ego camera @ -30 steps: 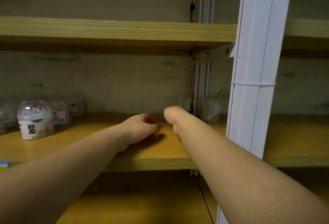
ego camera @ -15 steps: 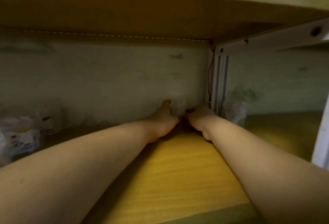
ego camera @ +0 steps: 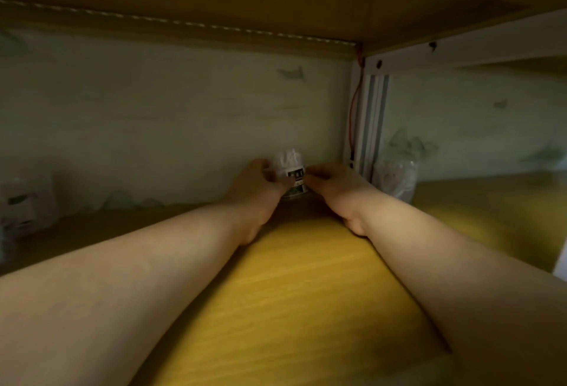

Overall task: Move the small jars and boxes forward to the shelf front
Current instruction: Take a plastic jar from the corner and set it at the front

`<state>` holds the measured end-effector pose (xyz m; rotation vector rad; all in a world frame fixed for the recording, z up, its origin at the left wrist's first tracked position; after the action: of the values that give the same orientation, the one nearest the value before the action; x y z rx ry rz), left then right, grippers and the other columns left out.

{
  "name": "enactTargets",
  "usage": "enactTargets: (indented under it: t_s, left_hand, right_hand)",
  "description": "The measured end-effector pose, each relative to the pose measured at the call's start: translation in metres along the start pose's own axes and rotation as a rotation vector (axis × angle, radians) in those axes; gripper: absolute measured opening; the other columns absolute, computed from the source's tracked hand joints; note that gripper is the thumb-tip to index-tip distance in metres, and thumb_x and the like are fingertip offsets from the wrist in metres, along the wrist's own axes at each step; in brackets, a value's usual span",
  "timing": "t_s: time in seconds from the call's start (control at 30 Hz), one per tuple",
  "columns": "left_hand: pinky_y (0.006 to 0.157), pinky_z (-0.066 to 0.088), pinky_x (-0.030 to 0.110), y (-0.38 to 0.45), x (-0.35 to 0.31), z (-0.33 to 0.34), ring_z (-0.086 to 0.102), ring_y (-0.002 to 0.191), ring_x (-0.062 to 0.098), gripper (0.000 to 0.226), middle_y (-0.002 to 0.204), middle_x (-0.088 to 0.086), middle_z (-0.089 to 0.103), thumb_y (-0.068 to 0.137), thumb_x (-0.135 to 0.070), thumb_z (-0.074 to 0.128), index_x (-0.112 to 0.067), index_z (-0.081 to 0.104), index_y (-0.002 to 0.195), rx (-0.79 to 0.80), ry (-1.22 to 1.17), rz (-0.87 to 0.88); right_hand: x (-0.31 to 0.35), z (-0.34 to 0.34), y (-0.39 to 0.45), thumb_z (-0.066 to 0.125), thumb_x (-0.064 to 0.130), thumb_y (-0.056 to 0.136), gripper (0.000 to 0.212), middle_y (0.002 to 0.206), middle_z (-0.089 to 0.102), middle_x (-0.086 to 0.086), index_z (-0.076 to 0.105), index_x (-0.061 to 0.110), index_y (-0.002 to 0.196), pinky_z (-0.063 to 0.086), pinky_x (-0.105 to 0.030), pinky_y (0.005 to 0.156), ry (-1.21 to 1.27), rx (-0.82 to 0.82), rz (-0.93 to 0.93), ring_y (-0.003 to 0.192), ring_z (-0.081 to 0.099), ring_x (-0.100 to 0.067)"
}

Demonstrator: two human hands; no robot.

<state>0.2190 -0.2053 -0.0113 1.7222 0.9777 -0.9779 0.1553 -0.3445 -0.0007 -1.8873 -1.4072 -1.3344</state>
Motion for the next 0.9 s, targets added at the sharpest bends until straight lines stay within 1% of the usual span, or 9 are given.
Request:
enactTargets:
  t_s: [0.13, 0.3, 0.33, 0.4, 0.47, 0.57, 0.73, 0.83, 0.9]
  left_hand:
    - [0.089, 0.047, 0.030, -0.001, -0.003, 0.000, 0.061, 0.110, 0.019, 0.056, 0.129, 0.000, 0.063, 0.089, -0.033, 0.073, -0.014, 0.053, 0.137, -0.040, 0.072, 0.027]
    - [0.063, 0.041, 0.027, -0.042, -0.031, -0.009, 0.058, 0.089, 0.024, 0.038, 0.108, 0.005, 0.064, 0.092, -0.040, 0.067, -0.015, 0.060, 0.121, -0.025, 0.152, -0.041]
    - [0.067, 0.046, 0.030, -0.055, -0.034, -0.010, 0.059, 0.089, 0.025, 0.037, 0.107, 0.007, 0.065, 0.092, -0.040, 0.066, -0.015, 0.062, 0.118, 0.004, 0.132, -0.075]
    - [0.091, 0.054, 0.042, -0.079, -0.038, -0.011, 0.063, 0.101, 0.030, 0.033, 0.113, 0.013, 0.067, 0.091, -0.037, 0.064, -0.016, 0.063, 0.116, 0.058, 0.030, -0.133]
    - [0.101, 0.050, 0.050, -0.109, -0.046, -0.014, 0.064, 0.110, 0.033, 0.028, 0.115, 0.014, 0.068, 0.093, -0.029, 0.065, -0.015, 0.063, 0.118, 0.062, -0.016, -0.145]
    - [0.099, 0.051, 0.040, -0.156, -0.062, -0.019, 0.066, 0.105, 0.021, 0.040, 0.116, 0.002, 0.068, 0.094, -0.034, 0.066, -0.022, 0.056, 0.131, 0.024, 0.169, -0.111]
    - [0.080, 0.043, 0.025, -0.211, -0.084, -0.003, 0.060, 0.101, 0.011, 0.042, 0.118, -0.004, 0.066, 0.093, -0.038, 0.066, -0.019, 0.057, 0.129, -0.072, 0.530, 0.025]
    - [0.074, 0.044, 0.018, -0.222, -0.091, 0.002, 0.059, 0.098, 0.007, 0.041, 0.117, -0.005, 0.066, 0.093, -0.035, 0.067, -0.016, 0.057, 0.128, -0.095, 0.544, 0.074]
    - [0.079, 0.050, 0.016, -0.223, -0.091, -0.001, 0.061, 0.100, 0.005, 0.041, 0.116, -0.008, 0.066, 0.092, -0.033, 0.069, -0.016, 0.058, 0.128, -0.113, 0.478, 0.055]
  right_hand:
    - [-0.002, 0.000, 0.001, 0.065, 0.028, 0.094, 0.038, 0.128, 0.066, -0.004, 0.063, 0.020, 0.132, 0.047, -0.044, 0.107, 0.022, 0.009, -0.022, 0.118, 0.061, -0.023]
    - [0.017, -0.004, -0.033, 0.060, 0.017, 0.098, 0.028, 0.127, 0.065, -0.011, 0.065, 0.012, 0.125, 0.050, -0.043, 0.103, 0.059, 0.080, 0.064, 0.115, 0.062, -0.028]
    - [0.019, -0.006, -0.044, 0.056, 0.014, 0.099, 0.022, 0.126, 0.065, -0.012, 0.065, 0.013, 0.119, 0.053, -0.042, 0.099, 0.071, 0.121, 0.077, 0.114, 0.061, -0.028]
    - [0.024, -0.014, -0.064, 0.054, 0.010, 0.100, 0.011, 0.120, 0.063, -0.008, 0.063, 0.017, 0.101, 0.056, -0.031, 0.085, 0.117, 0.172, 0.100, 0.110, 0.059, -0.024]
    - [0.028, -0.023, -0.085, 0.061, 0.009, 0.097, 0.006, 0.119, 0.065, -0.007, 0.062, 0.015, 0.098, 0.055, -0.032, 0.086, 0.124, 0.180, 0.131, 0.112, 0.061, -0.023]
    - [0.026, -0.035, -0.125, 0.064, 0.015, 0.095, 0.024, 0.117, 0.069, -0.008, 0.066, 0.012, 0.119, 0.050, -0.042, 0.101, 0.036, 0.239, 0.009, 0.112, 0.064, -0.025]
    - [0.004, -0.045, -0.166, 0.062, 0.024, 0.095, 0.032, 0.115, 0.070, 0.006, 0.064, 0.022, 0.127, 0.050, -0.039, 0.099, -0.109, 0.238, -0.252, 0.105, 0.063, -0.015]
    - [0.001, -0.049, -0.174, 0.062, 0.027, 0.094, 0.036, 0.118, 0.069, 0.008, 0.062, 0.024, 0.130, 0.050, -0.038, 0.098, -0.076, 0.222, -0.318, 0.107, 0.063, -0.014]
    - [0.002, -0.049, -0.177, 0.063, 0.026, 0.094, 0.039, 0.121, 0.068, 0.008, 0.061, 0.023, 0.133, 0.050, -0.038, 0.098, -0.037, 0.218, -0.337, 0.110, 0.063, -0.014]
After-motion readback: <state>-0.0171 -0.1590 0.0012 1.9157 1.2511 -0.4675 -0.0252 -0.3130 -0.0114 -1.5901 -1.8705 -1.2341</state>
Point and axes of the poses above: each hand's wrist, its own y-axis towards the middle knuckle, its own z-axis out of the palm, x = y × z, the point moved 3 cm from there along y, towards the middle knuckle
